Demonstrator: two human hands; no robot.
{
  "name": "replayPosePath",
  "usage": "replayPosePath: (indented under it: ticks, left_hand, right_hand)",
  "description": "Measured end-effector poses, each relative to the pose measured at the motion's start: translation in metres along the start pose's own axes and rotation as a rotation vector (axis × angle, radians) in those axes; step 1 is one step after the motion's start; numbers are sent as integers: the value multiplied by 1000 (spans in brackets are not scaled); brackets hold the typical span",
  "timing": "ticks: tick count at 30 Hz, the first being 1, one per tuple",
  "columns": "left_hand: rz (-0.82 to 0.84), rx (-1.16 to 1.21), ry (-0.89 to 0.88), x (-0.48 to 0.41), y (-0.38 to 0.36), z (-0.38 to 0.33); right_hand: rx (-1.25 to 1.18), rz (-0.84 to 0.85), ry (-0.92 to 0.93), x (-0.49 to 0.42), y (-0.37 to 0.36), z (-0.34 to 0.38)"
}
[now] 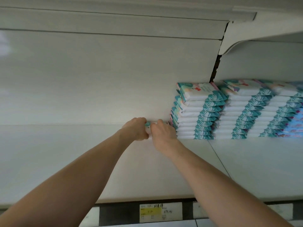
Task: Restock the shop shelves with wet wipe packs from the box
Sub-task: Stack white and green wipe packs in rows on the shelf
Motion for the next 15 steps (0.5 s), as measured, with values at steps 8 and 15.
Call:
replayPosePath:
  ticks: [8, 15]
  left_hand:
    - [-69, -57, 139, 31, 20, 2]
    - [-142, -22, 414, 94, 22, 12]
  right_hand:
    - [-22, -15, 69, 1, 17, 1]
    - [25, -60, 367, 29, 25, 27]
Point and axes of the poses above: each hand's wrist, its own x-axis away from the middle knuckle, its own y-axis out of the back of the hand, z = x × y, the point moved 8 cm from there along -x, towards the middle knuckle, and after that the axes turned 11 degrees about -y, right-handed, at the moved point
